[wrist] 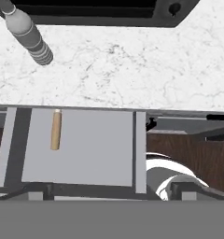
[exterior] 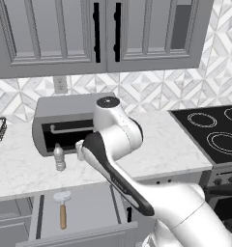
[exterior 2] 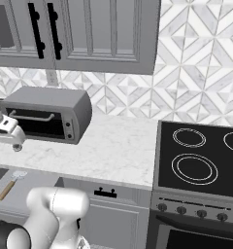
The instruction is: Pick the pizza cutter from the drawer and place it on the counter.
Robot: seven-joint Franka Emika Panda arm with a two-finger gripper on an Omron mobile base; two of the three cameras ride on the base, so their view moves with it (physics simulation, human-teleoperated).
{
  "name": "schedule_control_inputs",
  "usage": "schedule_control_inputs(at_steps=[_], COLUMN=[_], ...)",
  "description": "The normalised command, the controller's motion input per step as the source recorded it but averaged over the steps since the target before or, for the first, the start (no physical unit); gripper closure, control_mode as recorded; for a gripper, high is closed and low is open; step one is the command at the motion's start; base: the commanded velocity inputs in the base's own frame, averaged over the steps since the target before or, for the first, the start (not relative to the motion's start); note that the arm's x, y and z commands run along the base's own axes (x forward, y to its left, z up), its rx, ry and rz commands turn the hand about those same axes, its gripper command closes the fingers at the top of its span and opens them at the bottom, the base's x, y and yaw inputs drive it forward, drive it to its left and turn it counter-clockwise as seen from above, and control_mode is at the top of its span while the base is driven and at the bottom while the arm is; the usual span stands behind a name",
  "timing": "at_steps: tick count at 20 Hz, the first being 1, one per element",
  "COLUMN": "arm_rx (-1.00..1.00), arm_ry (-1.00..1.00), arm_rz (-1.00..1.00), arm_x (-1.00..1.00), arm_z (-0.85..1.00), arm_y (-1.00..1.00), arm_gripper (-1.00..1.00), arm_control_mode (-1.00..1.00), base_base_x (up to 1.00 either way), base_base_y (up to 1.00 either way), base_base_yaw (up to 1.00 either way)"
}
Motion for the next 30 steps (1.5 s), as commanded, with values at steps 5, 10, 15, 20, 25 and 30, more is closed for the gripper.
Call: schedule_control_inputs(at_steps=[5,10,15,20,25,30], arm_rx=[0.06,0.08,0.06,0.01,0.00,0.00], arm_ry=[0.10,-0.01,0.01,0.01,0.00,0.01], arm_rz=[0.06,0.02,0.04,0.04,0.03,0.01], arm_x=[-0.48,-0.09,0.00,0.00,0.13,0.23], arm_z=[-0.64,-0.72,-0.50,-0.61,-0.56,-0.70], arm_y=[0.25,0.28,0.20,0.38,0.45,0.38], arm_gripper=[-1.00,-1.00,-1.00,-1.00,-1.00,-1.00], arm_control_mode=[-1.00,-1.00,-1.00,-1.00,-1.00,-1.00], base_base_x=[0.00,0.00,0.00,0.00,0.00,0.00], base_base_y=[0.00,0.00,0.00,0.00,0.00,0.00], base_base_yaw=[0.00,0.00,0.00,0.00,0.00,0.00])
